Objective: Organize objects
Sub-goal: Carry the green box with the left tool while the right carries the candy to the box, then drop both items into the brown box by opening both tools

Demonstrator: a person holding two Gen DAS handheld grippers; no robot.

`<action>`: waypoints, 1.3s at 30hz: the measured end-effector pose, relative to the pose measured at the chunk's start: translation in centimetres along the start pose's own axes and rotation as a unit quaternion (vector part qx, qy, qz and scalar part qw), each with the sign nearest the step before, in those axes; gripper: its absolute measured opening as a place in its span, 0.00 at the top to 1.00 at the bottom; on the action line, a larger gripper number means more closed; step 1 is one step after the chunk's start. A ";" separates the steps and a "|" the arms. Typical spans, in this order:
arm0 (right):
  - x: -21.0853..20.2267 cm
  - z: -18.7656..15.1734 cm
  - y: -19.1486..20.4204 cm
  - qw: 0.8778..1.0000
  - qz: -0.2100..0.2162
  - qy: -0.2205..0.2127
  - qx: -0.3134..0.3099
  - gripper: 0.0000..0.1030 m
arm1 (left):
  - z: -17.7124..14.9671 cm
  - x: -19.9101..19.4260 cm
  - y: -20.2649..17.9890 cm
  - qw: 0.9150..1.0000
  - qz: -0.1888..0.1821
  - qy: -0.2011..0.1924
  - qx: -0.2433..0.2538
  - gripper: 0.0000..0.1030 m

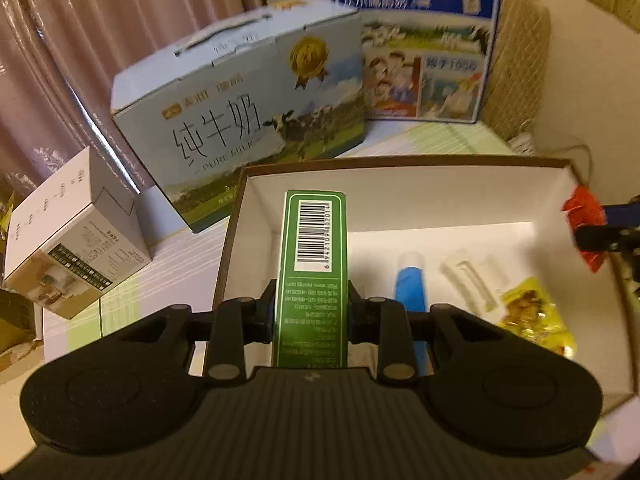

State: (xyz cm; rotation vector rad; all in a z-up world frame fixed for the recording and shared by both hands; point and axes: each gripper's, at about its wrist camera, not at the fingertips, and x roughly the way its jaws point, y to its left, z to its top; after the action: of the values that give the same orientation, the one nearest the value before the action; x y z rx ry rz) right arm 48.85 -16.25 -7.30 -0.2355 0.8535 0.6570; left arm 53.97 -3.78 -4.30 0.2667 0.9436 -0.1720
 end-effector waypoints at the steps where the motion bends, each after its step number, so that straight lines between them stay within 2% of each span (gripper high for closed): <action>1: 0.4 0.0 -0.1 1.000 -0.005 0.001 -0.003 0.79 | 0.2 0.8 0.0 1.000 0.000 0.002 0.000 0.75; 7: 2.0 0.0 -1.2 1.000 -0.016 0.005 -0.004 0.79 | 1.3 4.5 -0.1 1.000 0.012 0.014 -0.003 0.75; 12: 2.4 0.2 -1.4 1.000 -0.012 0.004 -0.003 0.79 | 1.7 5.7 -0.1 1.000 0.027 -0.008 -0.002 0.73; 14: 2.4 0.2 -1.5 1.000 -0.012 0.005 -0.002 0.79 | 1.7 5.7 0.1 0.999 0.031 -0.021 -0.004 0.63; 24: 2.7 0.3 -0.8 1.000 -0.020 0.004 -0.004 0.79 | 0.6 4.7 0.9 1.000 0.018 -0.017 -0.011 0.56; 28: 2.7 0.6 -0.3 0.999 -0.034 -0.009 -0.007 0.78 | 0.2 3.5 1.3 0.999 0.010 -0.024 -0.018 0.42; 31: 2.5 0.7 0.2 0.999 -0.046 -0.021 -0.016 0.64 | -0.1 2.5 1.3 0.999 0.007 -0.030 -0.020 0.34; 33: 1.9 0.6 0.6 0.998 -0.045 -0.033 -0.024 0.50 | -0.3 1.6 1.3 0.999 0.000 -0.034 -0.022 0.32; 39: -0.2 0.3 0.8 0.998 -0.029 -0.049 -0.003 0.45 | -1.3 -1.3 0.9 0.998 -0.008 -0.054 -0.024 0.20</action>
State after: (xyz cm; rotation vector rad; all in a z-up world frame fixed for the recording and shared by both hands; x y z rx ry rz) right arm 48.38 -15.59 -6.88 -0.2306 0.7479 0.6120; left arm 52.40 -2.52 -3.80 0.2034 0.8410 -0.1773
